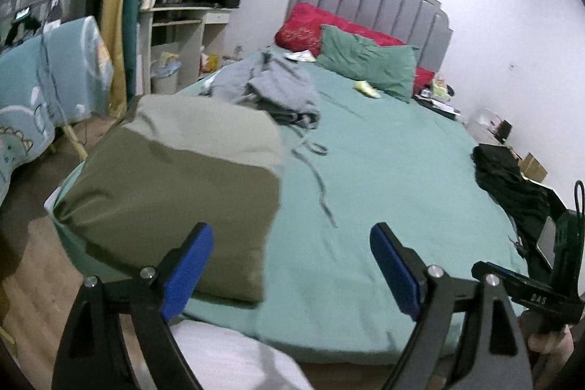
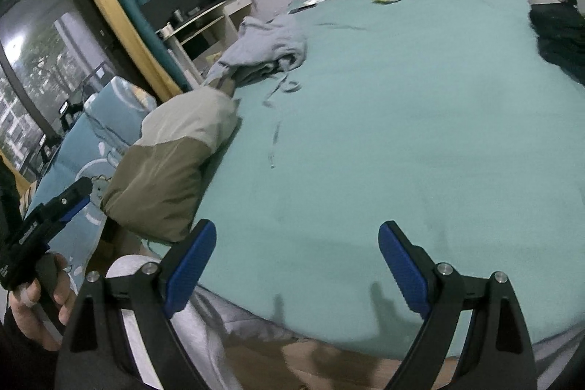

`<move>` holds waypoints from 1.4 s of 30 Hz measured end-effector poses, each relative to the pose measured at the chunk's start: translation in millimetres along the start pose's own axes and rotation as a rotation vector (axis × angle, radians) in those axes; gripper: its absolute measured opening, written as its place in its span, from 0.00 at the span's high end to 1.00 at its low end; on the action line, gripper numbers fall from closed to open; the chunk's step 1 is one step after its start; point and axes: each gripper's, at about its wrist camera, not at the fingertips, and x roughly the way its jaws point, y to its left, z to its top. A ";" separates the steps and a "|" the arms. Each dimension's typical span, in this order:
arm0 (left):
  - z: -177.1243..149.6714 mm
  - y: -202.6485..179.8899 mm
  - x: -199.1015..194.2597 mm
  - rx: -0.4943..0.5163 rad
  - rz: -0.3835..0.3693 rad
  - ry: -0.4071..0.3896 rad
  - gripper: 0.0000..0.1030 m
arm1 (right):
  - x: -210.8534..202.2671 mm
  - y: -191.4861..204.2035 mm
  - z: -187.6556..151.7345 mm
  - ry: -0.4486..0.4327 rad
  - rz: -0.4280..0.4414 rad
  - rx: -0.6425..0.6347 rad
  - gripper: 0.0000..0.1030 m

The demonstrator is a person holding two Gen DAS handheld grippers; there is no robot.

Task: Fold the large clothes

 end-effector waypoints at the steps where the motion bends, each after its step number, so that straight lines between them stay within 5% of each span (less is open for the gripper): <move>1: 0.5 -8.8 -1.2 0.014 0.005 -0.002 0.13 | -7.2 -6.2 0.5 -0.010 -0.006 0.007 0.13; 15: 11.7 -96.2 -31.5 0.123 0.006 -0.028 0.09 | -98.0 -71.1 -2.7 -0.107 -0.168 0.020 0.13; 25: 26.6 -134.3 -75.8 0.160 0.000 -0.159 0.00 | -178.3 -96.7 7.2 -0.234 -0.234 0.011 0.03; 42: 56.3 -156.9 -163.5 0.154 -0.024 -0.387 0.00 | -316.5 -44.4 25.8 -0.525 -0.302 -0.128 0.01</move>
